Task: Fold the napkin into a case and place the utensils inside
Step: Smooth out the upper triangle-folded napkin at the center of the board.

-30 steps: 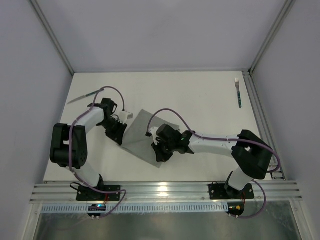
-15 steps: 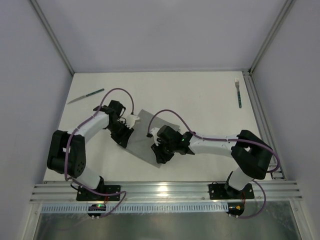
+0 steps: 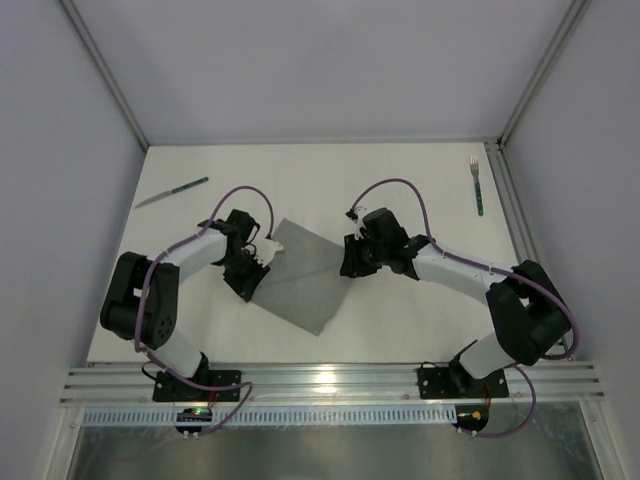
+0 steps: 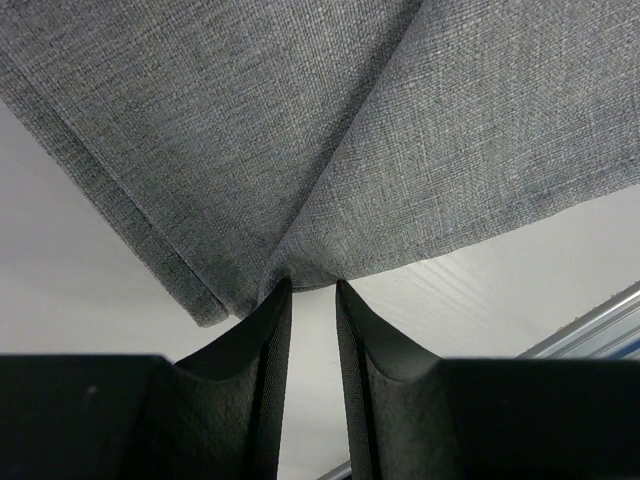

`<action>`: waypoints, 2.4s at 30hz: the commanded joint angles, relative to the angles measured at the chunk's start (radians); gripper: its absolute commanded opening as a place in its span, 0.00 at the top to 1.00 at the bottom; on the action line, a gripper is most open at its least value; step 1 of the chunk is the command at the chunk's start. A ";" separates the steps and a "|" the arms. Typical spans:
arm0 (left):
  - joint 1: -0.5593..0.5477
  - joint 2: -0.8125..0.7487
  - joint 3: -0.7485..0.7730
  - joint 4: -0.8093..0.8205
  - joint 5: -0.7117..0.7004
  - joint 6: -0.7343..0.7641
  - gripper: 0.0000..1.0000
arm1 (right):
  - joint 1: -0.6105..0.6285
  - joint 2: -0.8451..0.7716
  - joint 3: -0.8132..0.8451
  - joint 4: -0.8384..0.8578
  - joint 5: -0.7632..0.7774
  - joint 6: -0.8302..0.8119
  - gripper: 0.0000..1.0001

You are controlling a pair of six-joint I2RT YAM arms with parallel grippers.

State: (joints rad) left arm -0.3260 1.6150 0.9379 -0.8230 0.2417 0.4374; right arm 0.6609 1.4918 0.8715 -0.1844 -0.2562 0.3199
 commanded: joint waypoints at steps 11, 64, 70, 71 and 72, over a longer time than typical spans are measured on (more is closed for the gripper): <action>-0.004 -0.046 -0.050 0.042 -0.030 -0.011 0.74 | -0.135 0.056 -0.012 0.057 0.058 0.180 0.60; 0.053 -0.077 0.025 0.008 -0.054 -0.025 0.78 | 0.244 0.085 0.057 -0.107 0.168 0.051 0.56; 0.053 -0.066 0.000 0.019 -0.073 -0.026 0.75 | 0.365 0.062 0.064 -0.148 0.219 0.013 0.54; 0.053 -0.058 -0.007 0.022 -0.079 -0.026 0.75 | 0.376 0.070 0.064 -0.158 0.233 0.001 0.54; 0.053 -0.053 -0.011 0.028 -0.088 -0.026 0.75 | 0.396 0.076 0.063 -0.164 0.245 -0.008 0.54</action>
State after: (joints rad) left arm -0.2779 1.5475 0.9348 -0.8295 0.1822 0.4217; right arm 1.0103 1.5822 0.9306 -0.3252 -0.0727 0.3412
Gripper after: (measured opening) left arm 0.249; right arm 0.456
